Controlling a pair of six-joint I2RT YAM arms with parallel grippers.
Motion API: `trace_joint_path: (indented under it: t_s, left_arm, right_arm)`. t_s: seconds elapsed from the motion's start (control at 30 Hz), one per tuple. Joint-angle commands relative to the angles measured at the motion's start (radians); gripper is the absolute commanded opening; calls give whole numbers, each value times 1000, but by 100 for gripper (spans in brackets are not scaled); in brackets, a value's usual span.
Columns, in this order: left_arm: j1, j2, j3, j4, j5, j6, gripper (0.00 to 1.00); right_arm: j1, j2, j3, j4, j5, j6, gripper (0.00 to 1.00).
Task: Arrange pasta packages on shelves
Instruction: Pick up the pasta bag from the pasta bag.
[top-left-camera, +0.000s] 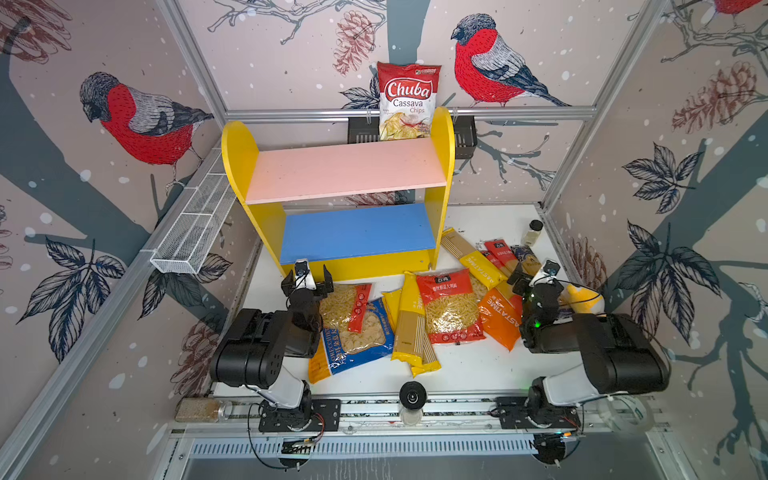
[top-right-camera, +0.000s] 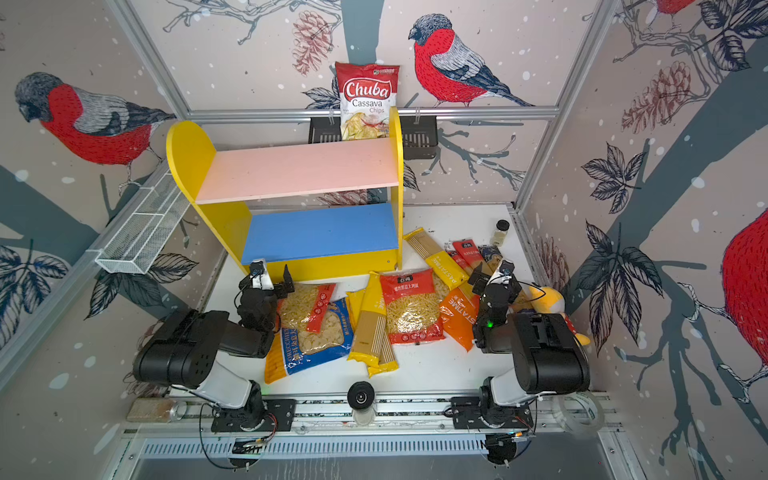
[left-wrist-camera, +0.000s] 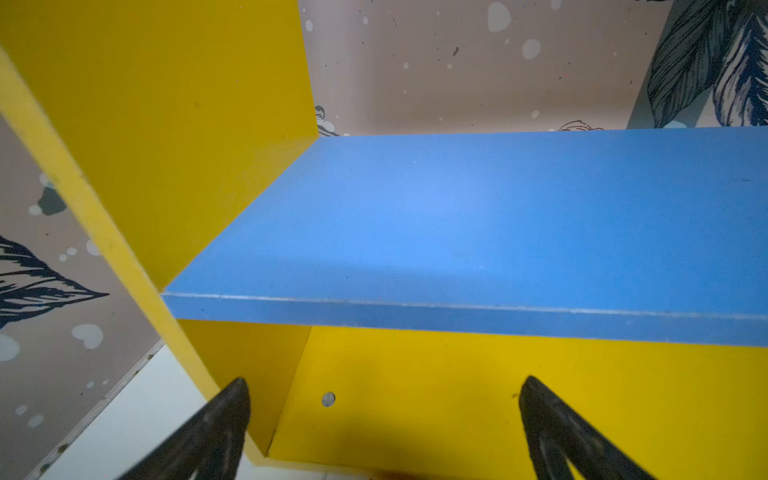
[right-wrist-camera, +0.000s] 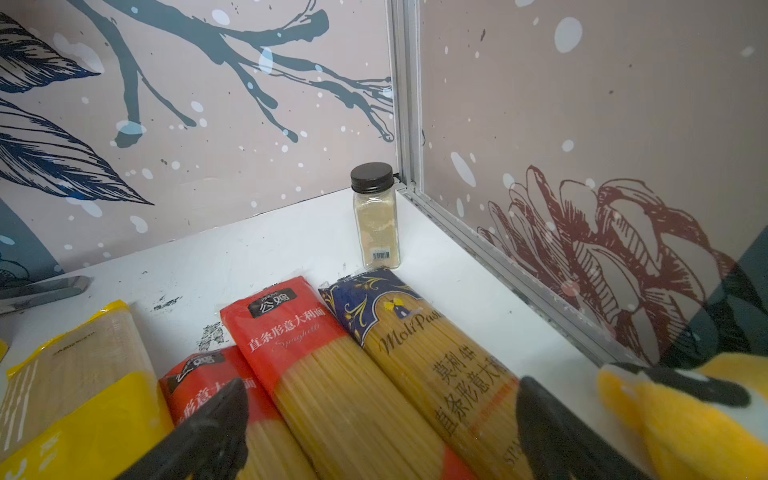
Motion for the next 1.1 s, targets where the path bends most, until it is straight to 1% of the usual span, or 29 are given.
trace_joint_path:
  t_s: [0.0, 0.33, 0.47, 1.07]
  left_arm:
    - [5, -2, -2, 24, 15, 9, 99]
    - [8, -3, 2, 20, 18, 8, 99]
    - [34, -7, 16, -14, 75, -4, 99]
    - [34, -8, 17, -16, 77, -6, 99]
  right_arm:
    - [1, 1, 3, 12, 5, -10, 100]
    - [3, 1, 3, 12, 5, -12, 100]
    - [3, 1, 3, 13, 6, -12, 100]
    - [3, 2, 3, 12, 6, -11, 100]
